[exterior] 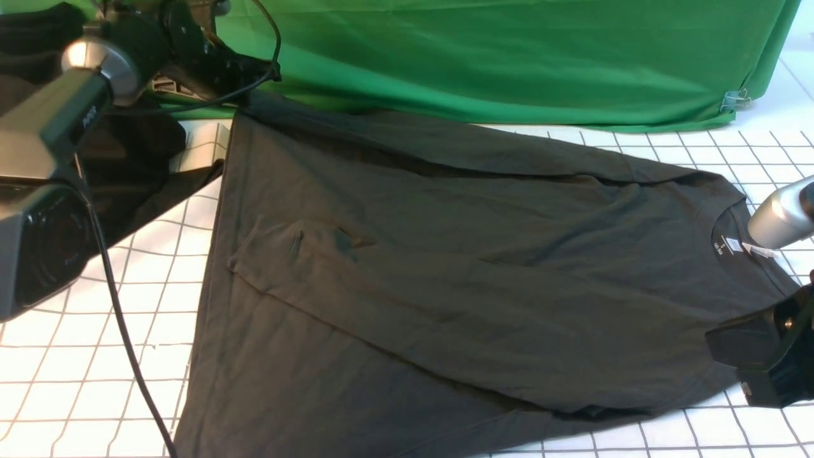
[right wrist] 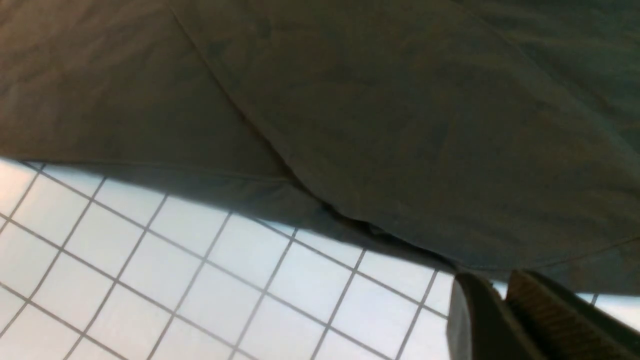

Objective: Fold a long-sleeved shirt over a white checkered tablecloth.
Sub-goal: 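Grab the top left corner of the dark shirt with the left gripper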

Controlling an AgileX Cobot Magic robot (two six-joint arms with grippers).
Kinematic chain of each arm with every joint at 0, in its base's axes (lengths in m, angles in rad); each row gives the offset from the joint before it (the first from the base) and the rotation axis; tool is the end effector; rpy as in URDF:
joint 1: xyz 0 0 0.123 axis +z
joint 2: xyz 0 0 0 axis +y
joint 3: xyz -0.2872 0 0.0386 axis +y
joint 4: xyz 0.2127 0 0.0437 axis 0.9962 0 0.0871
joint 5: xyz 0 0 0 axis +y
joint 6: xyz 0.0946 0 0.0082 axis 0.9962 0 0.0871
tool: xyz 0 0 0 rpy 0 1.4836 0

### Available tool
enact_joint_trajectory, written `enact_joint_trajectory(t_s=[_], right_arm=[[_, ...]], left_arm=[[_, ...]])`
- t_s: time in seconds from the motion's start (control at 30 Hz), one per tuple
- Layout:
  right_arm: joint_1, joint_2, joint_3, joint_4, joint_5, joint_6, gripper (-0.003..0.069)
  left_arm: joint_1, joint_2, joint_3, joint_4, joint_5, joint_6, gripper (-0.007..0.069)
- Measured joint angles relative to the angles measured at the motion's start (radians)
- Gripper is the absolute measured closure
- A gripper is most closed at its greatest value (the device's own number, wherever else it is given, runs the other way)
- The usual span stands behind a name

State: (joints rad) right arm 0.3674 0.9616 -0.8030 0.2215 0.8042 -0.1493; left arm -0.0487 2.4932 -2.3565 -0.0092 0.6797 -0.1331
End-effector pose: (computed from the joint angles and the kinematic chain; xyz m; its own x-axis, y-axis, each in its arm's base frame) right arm 0.1301 0.0662 0.3189 -0.7118 -0.2680 -0.6493 -0.4466 0.8861 0.1239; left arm 0.5390 -0.0268 0.2167 -0.6663 -0.1075 -0.7379 -0.0406 0.9933 -0.1081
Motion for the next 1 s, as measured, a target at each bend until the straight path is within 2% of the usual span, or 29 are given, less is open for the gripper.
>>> enact_joint_trajectory(t_s=[0.23,0.3,0.4,0.6,0.73,0.93,1.0], right_arm=[[0.000,0.000,0.000,0.000,0.001,0.001,0.0575],[0.000,0.000,0.000,0.000,0.001,0.001,0.0575],[0.000,0.000,0.000,0.000,0.000,0.001,0.0575],[0.000,0.000,0.000,0.000,-0.001,0.001,0.0575],[0.000,0.000,0.000,0.000,-0.001,0.001,0.0575],[0.000,0.000,0.000,0.001,-0.007,0.001,0.0575],[0.000,0.000,0.000,0.001,-0.007,0.001,0.0575]], left_arm=[[0.000,0.037,0.000,0.015,-0.013,0.027,0.0449],[0.000,0.053,0.000,0.019,-0.020,0.034,0.0372],[0.000,0.062,0.000,0.019,-0.028,0.036,0.0330],[0.002,0.063,0.000,0.065,-0.042,0.032,0.0327],[0.015,0.067,0.000,0.116,-0.039,-0.028,0.0328],[0.026,0.086,0.000,0.082,-0.038,-0.054,0.0328],[0.026,0.093,0.000,0.035,-0.038,-0.039,0.0328]])
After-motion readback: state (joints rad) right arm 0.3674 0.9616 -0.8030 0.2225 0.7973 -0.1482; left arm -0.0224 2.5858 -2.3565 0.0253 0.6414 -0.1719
